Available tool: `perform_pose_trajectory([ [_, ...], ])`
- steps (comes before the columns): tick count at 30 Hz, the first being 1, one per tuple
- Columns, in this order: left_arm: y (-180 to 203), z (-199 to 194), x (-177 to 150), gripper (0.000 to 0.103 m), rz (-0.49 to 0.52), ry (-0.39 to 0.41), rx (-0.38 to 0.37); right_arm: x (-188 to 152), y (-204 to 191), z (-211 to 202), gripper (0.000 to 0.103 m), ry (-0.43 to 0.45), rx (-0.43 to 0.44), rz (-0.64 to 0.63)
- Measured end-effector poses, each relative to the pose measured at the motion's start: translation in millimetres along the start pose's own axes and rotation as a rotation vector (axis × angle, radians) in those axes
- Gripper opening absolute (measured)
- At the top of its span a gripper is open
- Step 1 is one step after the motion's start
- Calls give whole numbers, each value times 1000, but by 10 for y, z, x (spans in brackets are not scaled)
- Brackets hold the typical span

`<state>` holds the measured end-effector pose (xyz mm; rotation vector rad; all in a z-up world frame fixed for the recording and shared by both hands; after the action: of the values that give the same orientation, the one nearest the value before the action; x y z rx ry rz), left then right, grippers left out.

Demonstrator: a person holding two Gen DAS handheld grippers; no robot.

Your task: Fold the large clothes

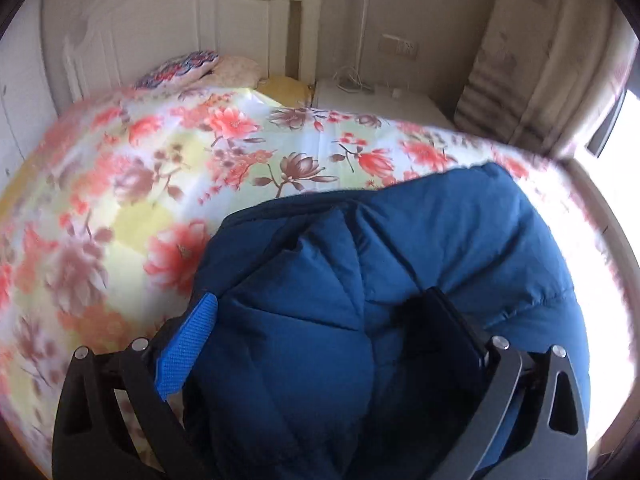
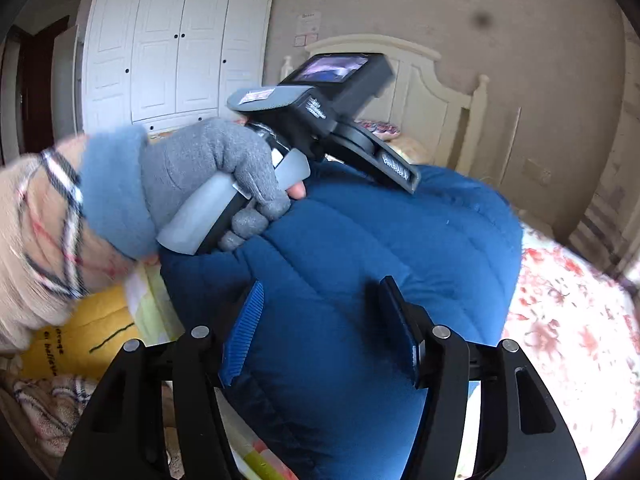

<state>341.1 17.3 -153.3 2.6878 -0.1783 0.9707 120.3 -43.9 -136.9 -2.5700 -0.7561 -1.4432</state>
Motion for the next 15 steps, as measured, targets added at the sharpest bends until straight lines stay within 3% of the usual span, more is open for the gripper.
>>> perform_pose_trajectory([
  [2, -116, -42, -30, 101, -38, 21, 17, 110, 81, -51, 57, -10, 55, 31],
  [5, -184, -18, -69, 101, -69, 15, -13, 408, 551, -130, 57, 52, -16, 134],
  [7, -167, 27, -61, 101, -70, 2, -14, 524, 832, 12, 57, 46, -68, 172],
  [9, -179, 36, -71, 101, -69, 1, -13, 466, 959, 345, 57, -30, -103, 167],
  [10, -185, 38, -75, 101, -73, 3, -18, 276, 934, 678, 59, -129, -69, 153],
  [12, -230, 53, -72, 101, -93, 8, -18, 203, 915, 812, 60, -118, 16, 208],
  [15, -283, 69, -124, 101, -143, -10, -58, 200, 906, 706, 60, -149, -36, 214],
])
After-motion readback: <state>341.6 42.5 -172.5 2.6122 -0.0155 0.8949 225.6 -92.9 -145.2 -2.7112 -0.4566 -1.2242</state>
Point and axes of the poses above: each gripper's, at about its wrist camera, not at the fingertips, and z roughly the way its jaws point, y to its right, x to its top, the point moved 10 cm from there along z, roughly the way its jaws point, and after that the axes turned 9 degrees about -x, right-handed, at the moved point
